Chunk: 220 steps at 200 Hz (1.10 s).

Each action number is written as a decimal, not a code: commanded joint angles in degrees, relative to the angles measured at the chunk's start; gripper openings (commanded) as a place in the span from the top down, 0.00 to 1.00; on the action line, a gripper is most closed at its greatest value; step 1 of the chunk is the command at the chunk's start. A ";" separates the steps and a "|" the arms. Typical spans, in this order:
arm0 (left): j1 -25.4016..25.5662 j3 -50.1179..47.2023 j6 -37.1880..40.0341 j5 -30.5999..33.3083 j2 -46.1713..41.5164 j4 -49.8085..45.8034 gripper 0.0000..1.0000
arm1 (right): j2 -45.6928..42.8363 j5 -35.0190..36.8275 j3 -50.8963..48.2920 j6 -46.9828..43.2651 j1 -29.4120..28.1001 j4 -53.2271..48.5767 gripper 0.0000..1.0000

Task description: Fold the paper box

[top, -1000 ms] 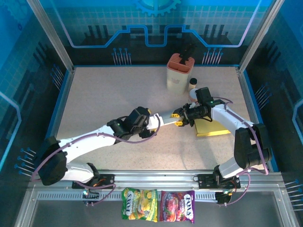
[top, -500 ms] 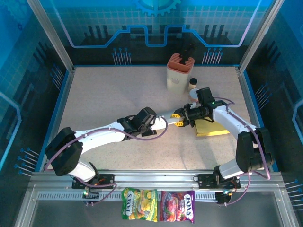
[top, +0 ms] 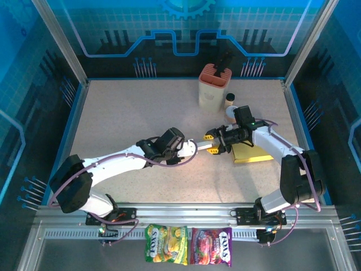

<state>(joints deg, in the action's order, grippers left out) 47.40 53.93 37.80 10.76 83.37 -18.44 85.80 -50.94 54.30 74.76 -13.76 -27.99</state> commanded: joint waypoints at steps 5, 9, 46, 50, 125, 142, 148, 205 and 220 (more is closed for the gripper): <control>-0.10 3.97 -2.66 -5.52 -2.60 -10.21 0.70 | -1.30 3.80 0.93 -5.99 1.40 -1.89 0.38; -0.17 4.38 -3.02 -5.58 -2.63 -11.36 0.70 | -2.08 4.93 1.15 -6.68 1.72 -2.48 0.37; -0.19 8.47 -6.10 -8.72 -2.07 -22.92 0.70 | -10.30 13.35 1.45 -11.93 3.99 -5.02 0.31; -0.19 8.66 -6.35 -9.23 -1.93 -23.90 0.69 | -10.72 13.90 1.46 -12.63 4.13 -5.57 0.31; -0.21 13.99 -11.21 -8.44 6.73 -29.81 0.64 | -18.09 30.26 -1.41 -31.91 -2.38 -5.30 0.51; -0.22 15.25 -12.11 -8.72 8.31 -29.90 0.62 | -18.73 31.79 -1.34 -40.10 -6.01 -3.86 0.53; -0.26 15.68 -12.32 -8.90 8.61 -29.99 0.61 | -18.84 32.12 -1.23 -43.19 -7.09 -3.72 0.53; -0.31 17.20 -13.15 -9.88 8.93 -30.41 0.53 | -19.79 32.63 -0.83 -59.42 -8.83 -9.57 0.49; -0.36 17.59 -13.28 -10.51 8.50 -30.52 0.51 | -19.84 32.55 -0.24 -62.14 -8.82 -11.32 0.46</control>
<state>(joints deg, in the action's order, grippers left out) 47.31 69.47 25.47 2.59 92.01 -46.94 67.33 -19.42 53.30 21.76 -22.15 -34.87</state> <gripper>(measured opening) 0.478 0.519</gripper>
